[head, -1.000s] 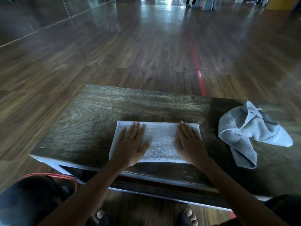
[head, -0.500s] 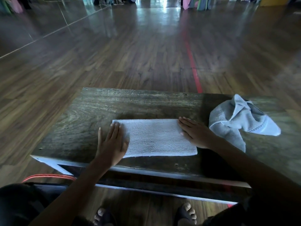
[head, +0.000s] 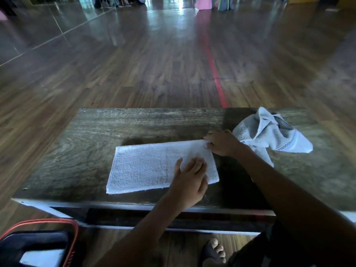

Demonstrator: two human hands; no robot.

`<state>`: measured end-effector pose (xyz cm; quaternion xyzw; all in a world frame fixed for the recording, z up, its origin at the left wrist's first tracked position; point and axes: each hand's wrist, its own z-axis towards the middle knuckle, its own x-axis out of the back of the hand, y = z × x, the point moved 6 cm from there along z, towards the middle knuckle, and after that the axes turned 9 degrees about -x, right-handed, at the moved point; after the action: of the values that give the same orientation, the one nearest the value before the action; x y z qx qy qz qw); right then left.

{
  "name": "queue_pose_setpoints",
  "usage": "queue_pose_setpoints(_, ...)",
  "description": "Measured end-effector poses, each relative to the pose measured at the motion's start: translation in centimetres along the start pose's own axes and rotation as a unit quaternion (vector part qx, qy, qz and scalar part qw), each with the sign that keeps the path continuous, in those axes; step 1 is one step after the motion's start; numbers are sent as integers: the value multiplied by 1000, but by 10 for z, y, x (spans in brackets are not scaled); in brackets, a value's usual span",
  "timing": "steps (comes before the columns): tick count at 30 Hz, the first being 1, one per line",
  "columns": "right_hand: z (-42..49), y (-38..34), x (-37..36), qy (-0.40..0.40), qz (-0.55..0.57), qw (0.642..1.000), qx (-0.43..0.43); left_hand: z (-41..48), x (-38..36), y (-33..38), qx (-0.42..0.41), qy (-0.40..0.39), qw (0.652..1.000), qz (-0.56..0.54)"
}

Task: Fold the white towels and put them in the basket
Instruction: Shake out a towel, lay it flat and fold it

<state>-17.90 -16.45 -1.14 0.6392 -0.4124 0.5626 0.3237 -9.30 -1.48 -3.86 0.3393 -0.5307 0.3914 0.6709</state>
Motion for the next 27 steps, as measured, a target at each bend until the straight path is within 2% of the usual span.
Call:
queue_pose_setpoints(4, 3, 0, -1, 15, 7, 1000, 3, 3, 1, 9, 0, 71, 997, 4)
queue_pose_setpoints(7, 3, -1, 2, 25, 22, 999, 2, 8, -1, 12, 7, 69, 998, 3)
queue_pose_setpoints(14, 4, -1, 6, 14, 44, 999, -6, 18, 11, 25, -53, 150, 987, -2)
queue_pose_setpoints(19, 2, -1, 12, 12, 79, 997, 5, 11, 20, 20, -35, 216, 975, -36)
queue_pose_setpoints(23, 4, -3, 23, -38, 173, 984, -11, 1, 31, 10, -15, 246, 966, -77)
queue_pose_setpoints(27, 6, -12, 41, -103, 325, 940, 1, -13, 41, -3, 10, 257, 955, -145)
